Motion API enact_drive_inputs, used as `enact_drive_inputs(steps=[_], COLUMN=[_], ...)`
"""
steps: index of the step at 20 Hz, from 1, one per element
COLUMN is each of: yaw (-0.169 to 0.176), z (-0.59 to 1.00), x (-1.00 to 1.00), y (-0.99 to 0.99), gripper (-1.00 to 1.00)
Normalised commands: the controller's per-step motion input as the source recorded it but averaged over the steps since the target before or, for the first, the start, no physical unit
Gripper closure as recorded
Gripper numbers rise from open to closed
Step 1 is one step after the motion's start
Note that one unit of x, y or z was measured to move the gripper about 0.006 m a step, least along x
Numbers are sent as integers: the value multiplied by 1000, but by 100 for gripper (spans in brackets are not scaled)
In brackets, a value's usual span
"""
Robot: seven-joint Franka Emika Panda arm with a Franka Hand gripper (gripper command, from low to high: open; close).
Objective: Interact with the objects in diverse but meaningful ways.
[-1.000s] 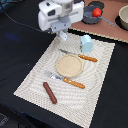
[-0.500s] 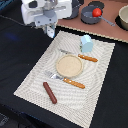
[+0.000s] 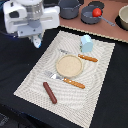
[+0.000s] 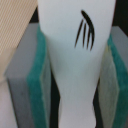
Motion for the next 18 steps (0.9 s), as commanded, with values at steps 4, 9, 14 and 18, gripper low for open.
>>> enact_drive_inputs(steps=[4,9,14,18], yaw=[7,30,45,70], z=[193,183,39,-131], x=[336,518,490,247], y=[-901,-777,-793,-789], gripper=[100,100,100,100])
